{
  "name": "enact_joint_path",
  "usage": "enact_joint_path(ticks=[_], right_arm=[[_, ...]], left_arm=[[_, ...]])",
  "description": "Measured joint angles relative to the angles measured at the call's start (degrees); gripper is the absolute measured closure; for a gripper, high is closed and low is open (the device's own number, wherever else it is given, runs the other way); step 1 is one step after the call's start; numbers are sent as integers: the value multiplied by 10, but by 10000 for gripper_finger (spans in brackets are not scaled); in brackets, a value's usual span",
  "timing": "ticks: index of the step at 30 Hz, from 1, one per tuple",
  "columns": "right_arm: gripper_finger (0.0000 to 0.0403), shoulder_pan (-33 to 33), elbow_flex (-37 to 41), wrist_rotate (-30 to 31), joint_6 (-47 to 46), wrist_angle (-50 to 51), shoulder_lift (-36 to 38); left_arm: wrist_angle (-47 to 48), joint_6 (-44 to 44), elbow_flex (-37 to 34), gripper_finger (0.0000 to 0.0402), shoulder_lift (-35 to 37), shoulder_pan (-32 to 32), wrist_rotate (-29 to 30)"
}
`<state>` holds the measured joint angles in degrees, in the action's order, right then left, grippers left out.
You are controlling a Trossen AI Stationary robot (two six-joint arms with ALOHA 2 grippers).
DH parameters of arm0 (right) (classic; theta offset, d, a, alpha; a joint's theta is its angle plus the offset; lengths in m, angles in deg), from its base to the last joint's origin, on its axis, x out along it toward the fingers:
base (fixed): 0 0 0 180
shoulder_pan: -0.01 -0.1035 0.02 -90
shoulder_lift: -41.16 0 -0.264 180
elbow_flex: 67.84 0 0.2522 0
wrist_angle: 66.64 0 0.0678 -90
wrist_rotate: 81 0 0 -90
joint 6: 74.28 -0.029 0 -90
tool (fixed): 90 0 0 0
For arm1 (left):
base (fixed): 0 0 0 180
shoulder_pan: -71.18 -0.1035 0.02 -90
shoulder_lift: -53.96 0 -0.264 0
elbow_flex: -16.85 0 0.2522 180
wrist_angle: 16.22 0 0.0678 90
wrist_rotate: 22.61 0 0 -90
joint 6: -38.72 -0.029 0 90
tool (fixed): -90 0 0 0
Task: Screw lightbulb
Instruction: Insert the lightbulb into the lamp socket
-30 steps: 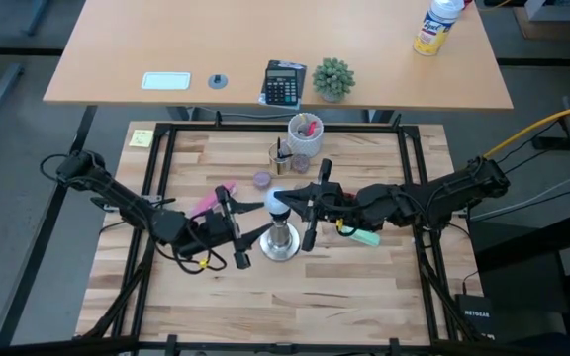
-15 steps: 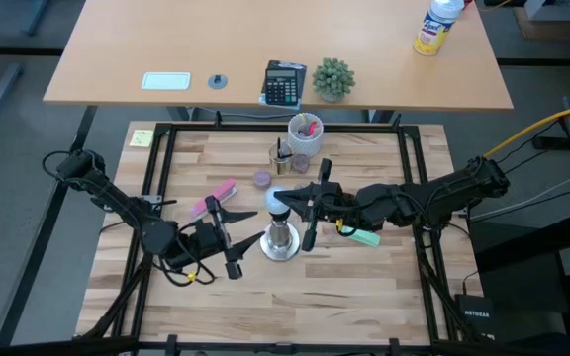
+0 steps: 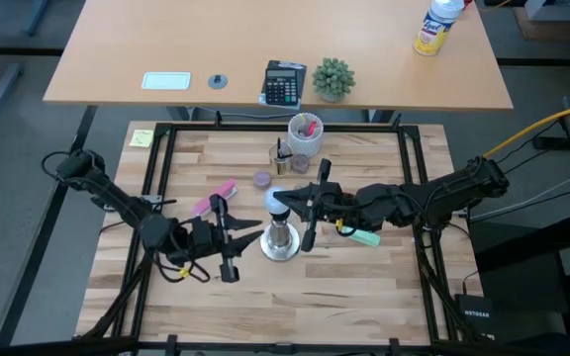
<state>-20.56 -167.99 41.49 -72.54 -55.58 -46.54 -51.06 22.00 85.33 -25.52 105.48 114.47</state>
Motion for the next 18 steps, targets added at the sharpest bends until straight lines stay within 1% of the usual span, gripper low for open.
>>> enact_joint_path(ticks=[3, 9, 12, 18], right_arm=[[393, 0, 0, 0, 0, 0, 0], [393, 0, 0, 0, 0, -1, 0], [393, 0, 0, 0, 0, -1, 0], [393, 0, 0, 1, 0, -1, 0]], left_arm=[[0, 3, 0, 360, 0, -12, -22], [0, 4, 0, 394, 0, -29, -25], [0, 3, 0, 400, 0, -37, -25], [0, 3, 0, 397, 0, -53, -26]])
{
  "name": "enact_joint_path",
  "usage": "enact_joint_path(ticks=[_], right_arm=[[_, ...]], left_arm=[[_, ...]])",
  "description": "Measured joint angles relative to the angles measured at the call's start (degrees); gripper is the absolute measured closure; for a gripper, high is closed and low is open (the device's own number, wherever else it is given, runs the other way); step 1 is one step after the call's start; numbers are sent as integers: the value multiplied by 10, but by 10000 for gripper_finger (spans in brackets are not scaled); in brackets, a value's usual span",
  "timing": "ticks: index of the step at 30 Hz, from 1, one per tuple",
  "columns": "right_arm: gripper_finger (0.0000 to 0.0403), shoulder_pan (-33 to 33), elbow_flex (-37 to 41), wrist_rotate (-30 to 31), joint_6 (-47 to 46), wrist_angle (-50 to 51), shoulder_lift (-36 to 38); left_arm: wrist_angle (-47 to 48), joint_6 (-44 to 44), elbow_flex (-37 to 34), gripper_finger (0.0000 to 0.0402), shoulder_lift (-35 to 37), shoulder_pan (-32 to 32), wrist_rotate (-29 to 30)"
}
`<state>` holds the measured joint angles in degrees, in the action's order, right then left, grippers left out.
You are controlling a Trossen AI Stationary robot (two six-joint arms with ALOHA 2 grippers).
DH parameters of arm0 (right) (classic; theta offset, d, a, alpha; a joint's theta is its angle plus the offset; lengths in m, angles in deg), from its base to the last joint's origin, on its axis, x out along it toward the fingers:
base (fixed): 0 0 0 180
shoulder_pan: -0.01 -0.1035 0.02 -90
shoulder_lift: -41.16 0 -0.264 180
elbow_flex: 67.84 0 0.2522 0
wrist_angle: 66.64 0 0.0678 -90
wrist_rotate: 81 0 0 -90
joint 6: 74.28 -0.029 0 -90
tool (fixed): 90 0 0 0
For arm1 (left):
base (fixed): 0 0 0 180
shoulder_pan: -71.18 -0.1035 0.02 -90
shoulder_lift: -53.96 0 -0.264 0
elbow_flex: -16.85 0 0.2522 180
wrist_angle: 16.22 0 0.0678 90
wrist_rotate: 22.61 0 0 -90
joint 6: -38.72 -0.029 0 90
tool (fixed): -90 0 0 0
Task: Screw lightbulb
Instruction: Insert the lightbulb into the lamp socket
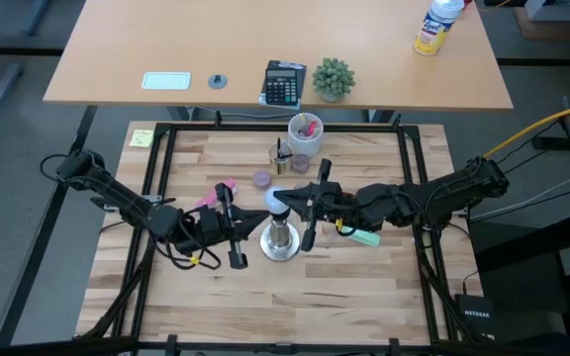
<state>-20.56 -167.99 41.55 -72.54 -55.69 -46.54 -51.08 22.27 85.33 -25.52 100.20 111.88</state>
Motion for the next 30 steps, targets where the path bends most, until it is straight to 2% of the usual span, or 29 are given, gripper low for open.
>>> enact_joint_path(ticks=[13, 20, 30], right_arm=[[393, 0, 0, 0, 0, 4, 1], [393, 0, -1, 1, -1, 10, 1], [393, -1, -1, -6, -15, 12, 1]], left_arm=[[0, -16, 0, 399, 0, -2, 15], [0, -26, 0, 400, 0, 3, 56], [0, -33, 0, 399, 0, 2, 60]])
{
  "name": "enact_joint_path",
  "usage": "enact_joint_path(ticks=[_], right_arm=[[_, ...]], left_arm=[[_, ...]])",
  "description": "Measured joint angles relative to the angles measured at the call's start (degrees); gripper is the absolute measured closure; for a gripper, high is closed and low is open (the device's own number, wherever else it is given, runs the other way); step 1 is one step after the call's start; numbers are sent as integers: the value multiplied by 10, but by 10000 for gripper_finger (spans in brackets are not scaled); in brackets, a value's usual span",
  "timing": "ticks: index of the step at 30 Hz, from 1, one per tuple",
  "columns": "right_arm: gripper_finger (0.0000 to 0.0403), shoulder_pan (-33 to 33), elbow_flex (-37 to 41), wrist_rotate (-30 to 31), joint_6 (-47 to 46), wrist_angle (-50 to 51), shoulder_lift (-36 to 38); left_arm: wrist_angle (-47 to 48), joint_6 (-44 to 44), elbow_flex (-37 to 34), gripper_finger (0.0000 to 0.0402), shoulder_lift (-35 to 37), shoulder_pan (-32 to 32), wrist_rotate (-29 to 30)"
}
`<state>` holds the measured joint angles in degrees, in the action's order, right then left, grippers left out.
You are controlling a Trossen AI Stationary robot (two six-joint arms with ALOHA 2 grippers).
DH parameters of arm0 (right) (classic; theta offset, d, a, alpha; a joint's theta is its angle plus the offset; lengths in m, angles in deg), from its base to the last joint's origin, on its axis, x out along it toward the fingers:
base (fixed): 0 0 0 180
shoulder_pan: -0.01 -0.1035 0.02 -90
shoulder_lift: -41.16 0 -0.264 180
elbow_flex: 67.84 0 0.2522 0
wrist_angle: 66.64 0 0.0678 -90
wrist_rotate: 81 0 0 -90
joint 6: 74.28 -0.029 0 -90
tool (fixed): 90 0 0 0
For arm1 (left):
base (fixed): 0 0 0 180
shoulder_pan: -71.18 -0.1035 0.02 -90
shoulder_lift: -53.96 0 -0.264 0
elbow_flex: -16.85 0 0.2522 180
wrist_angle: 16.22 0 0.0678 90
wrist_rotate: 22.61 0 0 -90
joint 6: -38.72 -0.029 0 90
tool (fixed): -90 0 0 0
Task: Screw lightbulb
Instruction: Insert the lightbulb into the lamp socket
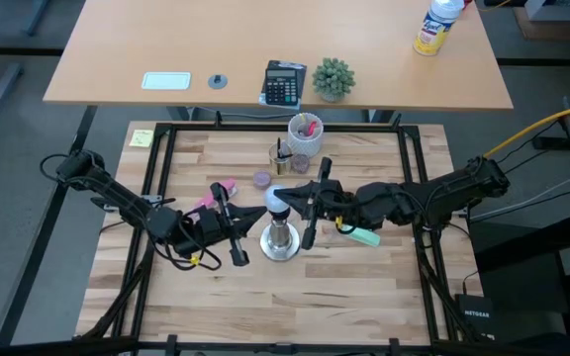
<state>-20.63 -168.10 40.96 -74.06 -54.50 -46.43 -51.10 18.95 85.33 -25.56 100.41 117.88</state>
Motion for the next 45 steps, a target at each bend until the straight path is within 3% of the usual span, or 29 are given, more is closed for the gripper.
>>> enact_joint_path(ticks=[34, 41, 45], right_arm=[[393, 0, 0, -16, -4, 0, -1], [393, 0, 0, -15, -4, 0, -1], [393, 0, 0, -13, -4, 0, -1]], left_arm=[[-5, -29, 0, 397, 0, -7, 92], [-70, -107, 0, 399, 13, 31, 121], [-76, -96, 0, 400, 19, 58, 115]])
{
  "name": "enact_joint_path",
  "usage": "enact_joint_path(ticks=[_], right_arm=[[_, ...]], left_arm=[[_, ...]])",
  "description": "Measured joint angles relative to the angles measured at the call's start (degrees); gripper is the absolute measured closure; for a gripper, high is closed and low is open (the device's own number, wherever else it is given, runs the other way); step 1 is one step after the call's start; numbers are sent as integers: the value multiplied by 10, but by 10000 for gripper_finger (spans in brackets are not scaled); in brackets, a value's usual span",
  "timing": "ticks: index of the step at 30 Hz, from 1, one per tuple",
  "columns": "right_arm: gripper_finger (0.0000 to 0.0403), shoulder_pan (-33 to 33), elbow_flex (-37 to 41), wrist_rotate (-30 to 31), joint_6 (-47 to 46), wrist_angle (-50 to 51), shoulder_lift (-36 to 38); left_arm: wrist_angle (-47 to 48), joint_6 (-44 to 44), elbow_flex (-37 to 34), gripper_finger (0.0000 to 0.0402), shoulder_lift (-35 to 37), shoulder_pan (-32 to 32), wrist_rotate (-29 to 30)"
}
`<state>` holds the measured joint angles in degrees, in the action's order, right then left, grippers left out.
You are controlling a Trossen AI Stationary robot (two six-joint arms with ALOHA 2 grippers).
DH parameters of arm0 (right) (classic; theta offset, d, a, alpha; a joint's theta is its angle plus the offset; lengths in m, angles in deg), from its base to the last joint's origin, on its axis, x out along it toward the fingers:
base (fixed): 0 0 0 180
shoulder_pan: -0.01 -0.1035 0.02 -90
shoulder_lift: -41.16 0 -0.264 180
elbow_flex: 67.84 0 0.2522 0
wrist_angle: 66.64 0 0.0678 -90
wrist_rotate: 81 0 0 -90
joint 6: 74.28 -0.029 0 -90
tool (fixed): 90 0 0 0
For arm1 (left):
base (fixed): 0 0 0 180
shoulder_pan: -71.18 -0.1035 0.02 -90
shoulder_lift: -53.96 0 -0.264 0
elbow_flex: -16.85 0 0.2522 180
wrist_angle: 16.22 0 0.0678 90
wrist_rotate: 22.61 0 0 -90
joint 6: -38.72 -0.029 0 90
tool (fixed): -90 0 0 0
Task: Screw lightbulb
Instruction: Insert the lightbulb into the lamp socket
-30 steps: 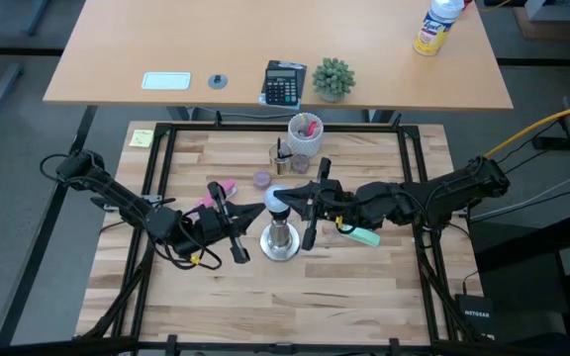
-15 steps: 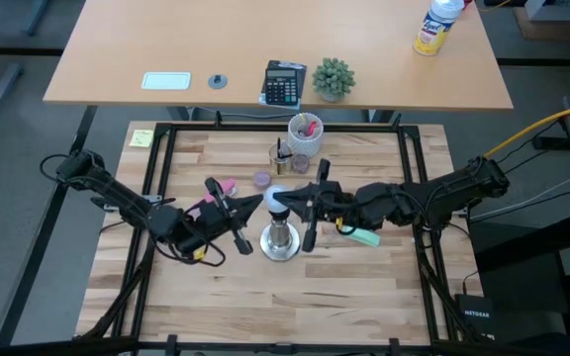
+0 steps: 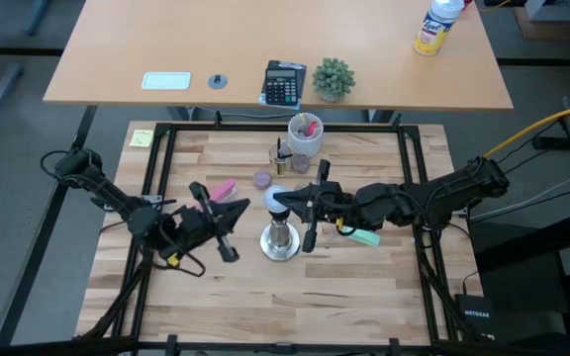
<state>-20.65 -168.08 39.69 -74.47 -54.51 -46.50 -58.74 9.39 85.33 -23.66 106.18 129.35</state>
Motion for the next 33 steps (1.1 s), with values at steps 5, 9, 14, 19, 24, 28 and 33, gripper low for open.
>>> enact_joint_path(ticks=[5, 9, 14, 19, 24, 28, 33], right_arm=[[393, 0, 0, 2, 0, 0, 0], [393, 0, 0, 2, 0, 0, 0], [393, 0, 0, 2, 0, 0, 0], [393, 0, 0, 2, 0, 0, 0], [393, 0, 0, 2, 0, 0, 0], [393, 0, 0, 2, 0, 0, 0], [393, 0, 0, 2, 0, 1, 0]], left_arm=[[42, 72, 0, 400, -2, 8, -80], [76, 141, 0, 400, -3, -9, -141], [83, 173, 0, 400, -21, -35, -166], [78, 184, 0, 400, -33, -51, -184], [73, 164, 0, 399, -34, -58, -183], [72, 149, 0, 401, -34, -59, -168], [72, 124, 0, 401, -34, -58, -128]])
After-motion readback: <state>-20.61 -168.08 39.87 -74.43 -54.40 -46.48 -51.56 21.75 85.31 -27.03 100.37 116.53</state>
